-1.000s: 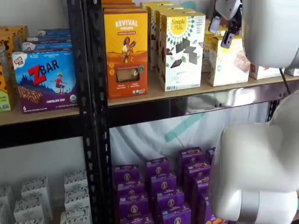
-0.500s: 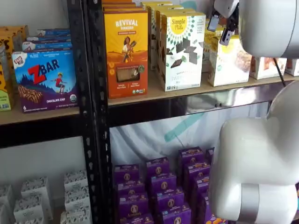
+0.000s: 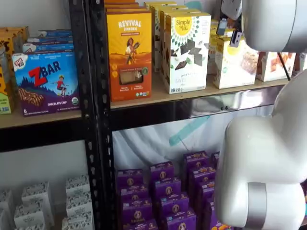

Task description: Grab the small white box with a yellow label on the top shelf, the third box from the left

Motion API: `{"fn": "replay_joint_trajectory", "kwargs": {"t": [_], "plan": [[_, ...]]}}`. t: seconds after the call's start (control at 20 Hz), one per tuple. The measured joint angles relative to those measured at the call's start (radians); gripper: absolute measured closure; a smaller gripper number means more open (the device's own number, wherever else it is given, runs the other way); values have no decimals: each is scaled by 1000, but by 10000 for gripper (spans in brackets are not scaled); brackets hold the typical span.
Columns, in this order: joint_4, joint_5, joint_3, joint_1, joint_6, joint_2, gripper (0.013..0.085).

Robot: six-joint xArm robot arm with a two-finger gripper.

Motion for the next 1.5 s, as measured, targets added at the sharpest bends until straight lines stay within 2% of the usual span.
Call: {"fn": "replay_joint_trajectory", "kwargs": {"t": [0.5, 1.25, 1.45, 1.5], "plan": [[-36, -31, 8, 8, -8, 31, 130], [-104, -1, 6, 37, 7, 52, 130], [-107, -5, 18, 42, 11, 47, 130], [-101, 0, 17, 40, 10, 48, 170]]}}
